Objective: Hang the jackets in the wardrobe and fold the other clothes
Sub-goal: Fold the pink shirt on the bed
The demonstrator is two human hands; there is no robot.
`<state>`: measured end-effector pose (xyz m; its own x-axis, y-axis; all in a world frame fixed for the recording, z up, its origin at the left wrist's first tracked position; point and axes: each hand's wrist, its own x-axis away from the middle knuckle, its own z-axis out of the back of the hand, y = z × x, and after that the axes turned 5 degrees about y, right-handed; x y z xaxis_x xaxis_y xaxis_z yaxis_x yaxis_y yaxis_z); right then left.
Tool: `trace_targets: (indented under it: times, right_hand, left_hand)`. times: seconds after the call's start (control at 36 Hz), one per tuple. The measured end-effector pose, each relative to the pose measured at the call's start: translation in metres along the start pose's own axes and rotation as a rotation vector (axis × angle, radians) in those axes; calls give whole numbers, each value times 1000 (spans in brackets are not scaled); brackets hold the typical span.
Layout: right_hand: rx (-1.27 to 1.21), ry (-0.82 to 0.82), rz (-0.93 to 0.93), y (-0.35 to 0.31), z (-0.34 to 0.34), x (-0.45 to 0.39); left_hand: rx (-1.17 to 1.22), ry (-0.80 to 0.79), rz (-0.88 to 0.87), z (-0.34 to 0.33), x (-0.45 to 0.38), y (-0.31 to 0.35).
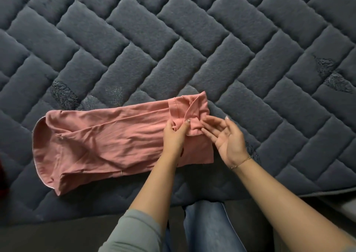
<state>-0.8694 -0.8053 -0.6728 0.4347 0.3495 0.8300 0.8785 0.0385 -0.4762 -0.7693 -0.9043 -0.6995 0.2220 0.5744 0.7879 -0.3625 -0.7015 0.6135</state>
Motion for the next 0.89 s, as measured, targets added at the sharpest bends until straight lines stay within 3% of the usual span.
trace_targets:
  times: [0.08,0.17,0.31,0.36,0.44,0.58,0.69,0.89]
  right_hand:
    - [104,127,114,-2,-1,-5]
    - [485,191,305,0,1,-6]
    - [1099,-61,739,11,-7,7]
    - [1280,-183,823,20,-20,12]
    - [1438,-317,870,44,-51,18]
    - [1754,-379,893,105,-112,8]
    - [2020,-325,822,152,-138,-11]
    - [2125,-132,878,178,-153,-7]
  left_hand:
    - [-17,4,-50,2,1,2]
    - [-18,-51,-113,14,9,12]
    - [72,-67,-176,73,30,47]
    - [61,-63,-214,112,38,63]
    - [11,3,-241,178,44,81]
    - [-91,87,-200,285,21,88]
    - [-235,250,-172,334,-18,54]
    - [-320,459,-223,339,-45,28]
